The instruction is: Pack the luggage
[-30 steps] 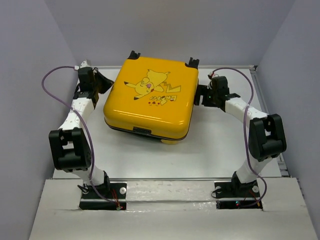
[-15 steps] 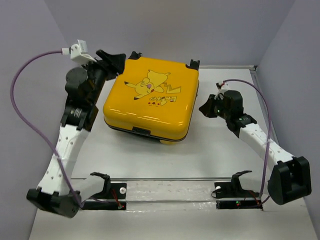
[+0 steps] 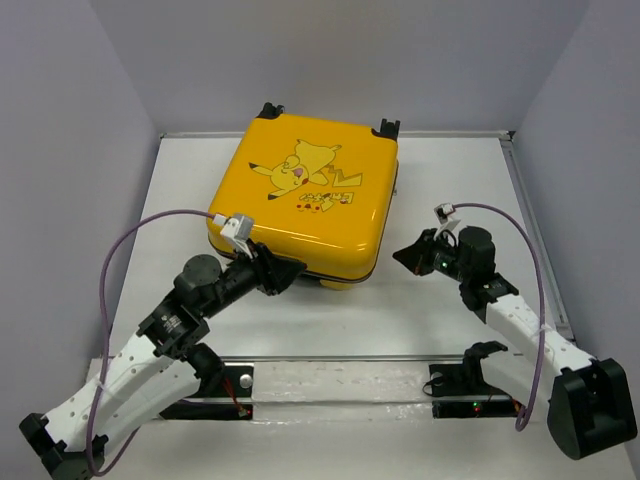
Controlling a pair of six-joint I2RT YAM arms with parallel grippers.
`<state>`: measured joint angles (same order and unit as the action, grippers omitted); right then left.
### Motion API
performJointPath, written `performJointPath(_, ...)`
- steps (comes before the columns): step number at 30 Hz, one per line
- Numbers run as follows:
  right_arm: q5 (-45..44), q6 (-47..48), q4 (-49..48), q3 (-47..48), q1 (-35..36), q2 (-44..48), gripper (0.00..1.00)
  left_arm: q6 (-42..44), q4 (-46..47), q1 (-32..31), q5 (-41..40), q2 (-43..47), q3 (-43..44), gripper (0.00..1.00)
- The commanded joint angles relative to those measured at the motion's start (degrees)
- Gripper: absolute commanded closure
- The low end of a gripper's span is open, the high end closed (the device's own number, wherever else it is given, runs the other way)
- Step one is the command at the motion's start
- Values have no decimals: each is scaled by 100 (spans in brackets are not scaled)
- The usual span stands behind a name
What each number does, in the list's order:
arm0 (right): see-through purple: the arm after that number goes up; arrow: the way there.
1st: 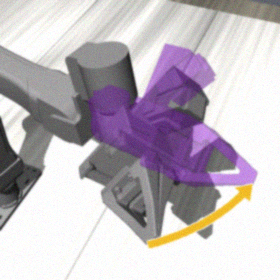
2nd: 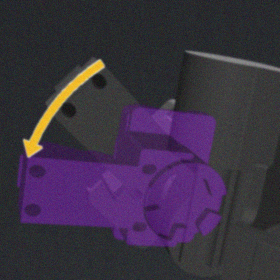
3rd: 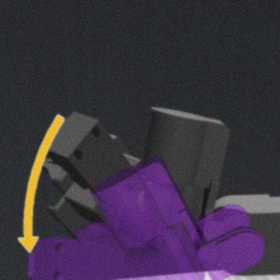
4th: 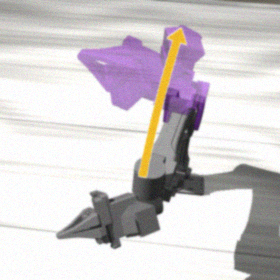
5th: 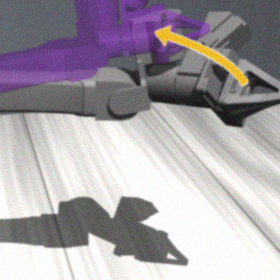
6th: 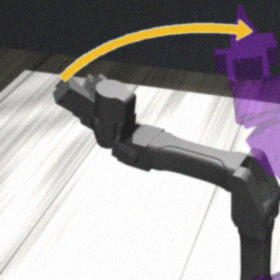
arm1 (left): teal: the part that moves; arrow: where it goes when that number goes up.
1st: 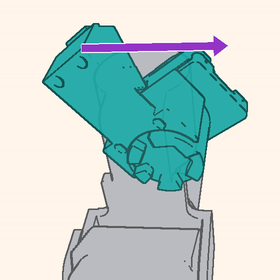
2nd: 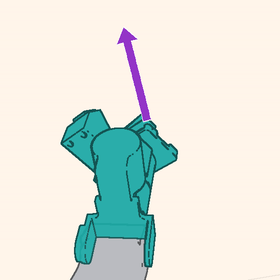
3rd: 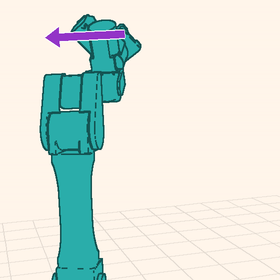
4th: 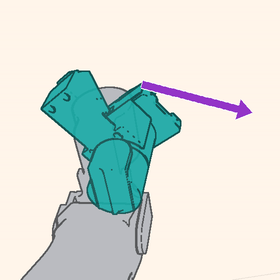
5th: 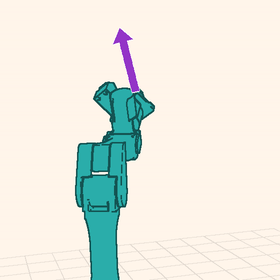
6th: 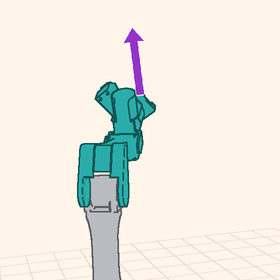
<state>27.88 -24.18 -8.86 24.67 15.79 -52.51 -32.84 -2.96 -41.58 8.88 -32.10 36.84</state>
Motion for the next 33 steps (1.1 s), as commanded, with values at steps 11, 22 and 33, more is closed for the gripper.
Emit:
performJointPath(11, 288, 54, -1074, 56, 363, -901, 90, -1073, 77, -720, -1555, 388, -1320, 34)
performJointPath(22, 341, 414, -1100, 267, 468, -1358, 68, -1269, 682, -711, -2778, 547, -1742, 7)
performJointPath(33, 745, 915, -1838, 205, 574, -1920, 58, -593, 1078, -702, -3823, 11, -1197, 8)
